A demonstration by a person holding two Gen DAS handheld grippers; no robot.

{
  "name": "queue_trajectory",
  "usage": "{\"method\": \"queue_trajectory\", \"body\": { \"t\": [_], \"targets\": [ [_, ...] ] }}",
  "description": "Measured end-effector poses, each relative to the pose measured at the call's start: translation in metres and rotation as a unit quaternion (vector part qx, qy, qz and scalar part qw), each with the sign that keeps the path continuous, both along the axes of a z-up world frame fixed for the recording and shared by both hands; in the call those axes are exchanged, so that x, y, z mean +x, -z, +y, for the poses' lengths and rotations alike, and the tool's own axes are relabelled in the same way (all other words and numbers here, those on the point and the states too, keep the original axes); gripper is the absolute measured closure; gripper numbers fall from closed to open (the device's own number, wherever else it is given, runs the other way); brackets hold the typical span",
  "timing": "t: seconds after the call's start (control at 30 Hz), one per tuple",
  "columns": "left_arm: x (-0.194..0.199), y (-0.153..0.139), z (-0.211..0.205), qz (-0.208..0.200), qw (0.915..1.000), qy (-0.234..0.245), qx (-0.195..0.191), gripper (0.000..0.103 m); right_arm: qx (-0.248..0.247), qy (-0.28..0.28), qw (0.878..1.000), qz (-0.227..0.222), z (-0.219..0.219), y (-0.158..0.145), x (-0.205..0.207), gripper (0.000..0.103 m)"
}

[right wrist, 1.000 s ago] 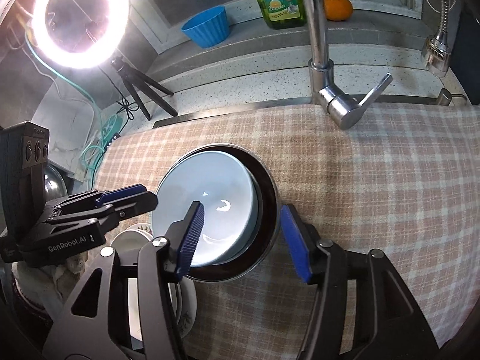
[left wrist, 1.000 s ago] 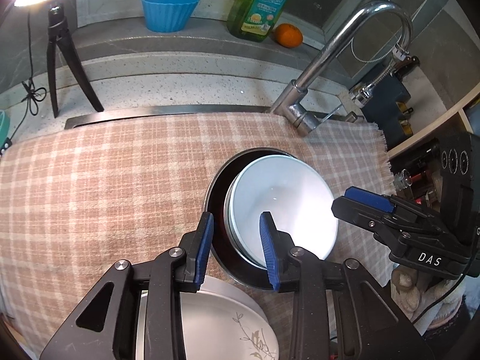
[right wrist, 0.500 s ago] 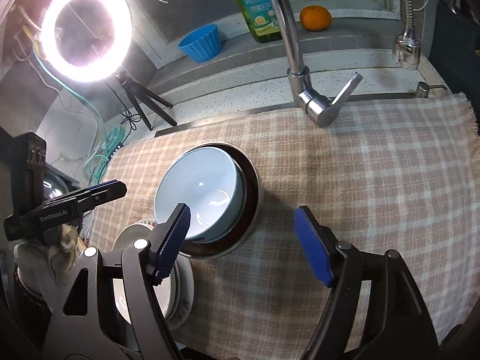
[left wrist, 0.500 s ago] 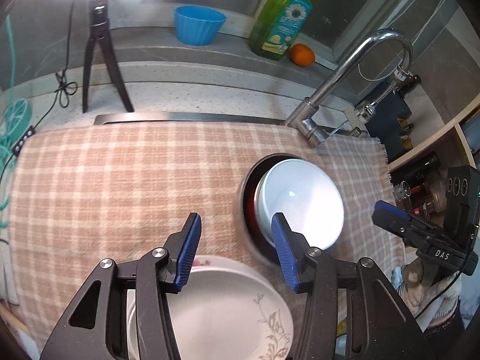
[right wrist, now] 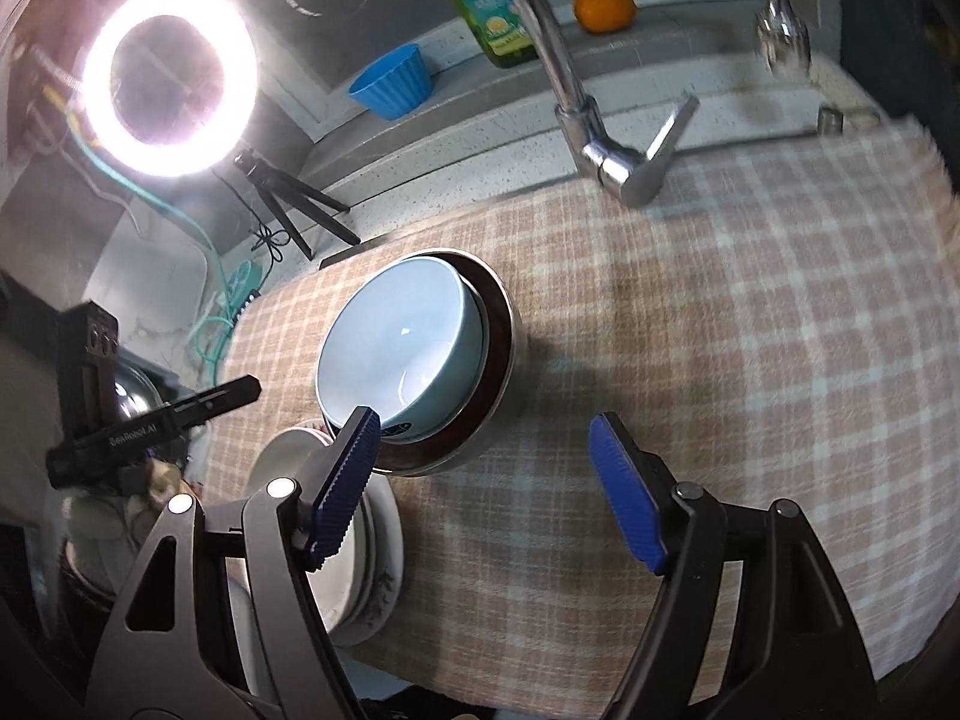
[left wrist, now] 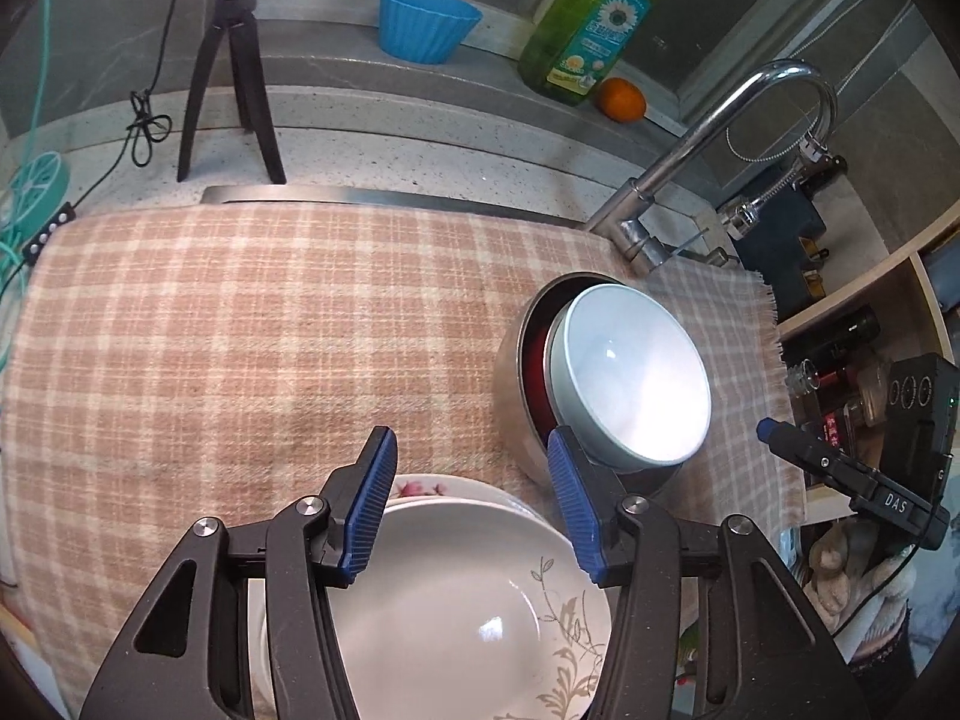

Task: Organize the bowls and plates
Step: 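Grip the rim of the large steel bowl with both tools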

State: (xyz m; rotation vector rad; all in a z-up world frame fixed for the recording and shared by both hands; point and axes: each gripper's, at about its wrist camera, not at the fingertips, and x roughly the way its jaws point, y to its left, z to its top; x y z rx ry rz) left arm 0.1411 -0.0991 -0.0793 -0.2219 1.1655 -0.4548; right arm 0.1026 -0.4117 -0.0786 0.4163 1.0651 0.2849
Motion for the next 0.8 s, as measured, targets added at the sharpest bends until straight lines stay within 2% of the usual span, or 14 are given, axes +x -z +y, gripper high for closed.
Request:
{"method": "queue_trajectory", "body": {
  "t": [0.07, 0.13, 0.27, 0.37, 0.43, 0.53, 0.8],
  "targets": [
    [0.005, 0.004, -0.003, 0.008, 0.9999, 0.002, -0.006, 0.055, 0.024, 0.013, 1.000, 0.015, -0.006, 0.008, 0.003, 0.028],
    [0.010, 0.009, -0.004, 0.020, 0.9997, 0.004, -0.013, 0.063, 0.054, 0.023, 0.998, 0.029, -0.011, 0.016, 0.005, 0.031],
    [0.020, 0.017, -0.012, 0.038, 0.9989, 0.011, -0.025, 0.077, 0.088, 0.040, 0.994, 0.052, -0.017, 0.033, 0.015, 0.047],
    [0.026, 0.021, -0.015, 0.046, 0.9983, 0.011, -0.033, 0.078, 0.110, 0.045, 0.991, 0.066, -0.018, 0.043, 0.021, 0.054],
    [0.029, 0.022, -0.018, 0.047, 0.9982, 0.013, -0.033, 0.078, 0.110, 0.047, 0.990, 0.068, -0.017, 0.045, 0.023, 0.057],
    [0.034, 0.024, -0.021, 0.048, 0.9984, 0.015, -0.027, 0.082, 0.101, 0.042, 0.991, 0.072, -0.013, 0.047, 0.027, 0.069],
    [0.045, 0.031, -0.031, 0.051, 0.9983, 0.026, -0.013, 0.086, 0.076, 0.031, 0.994, 0.077, -0.005, 0.049, 0.036, 0.072]
  ]
}}
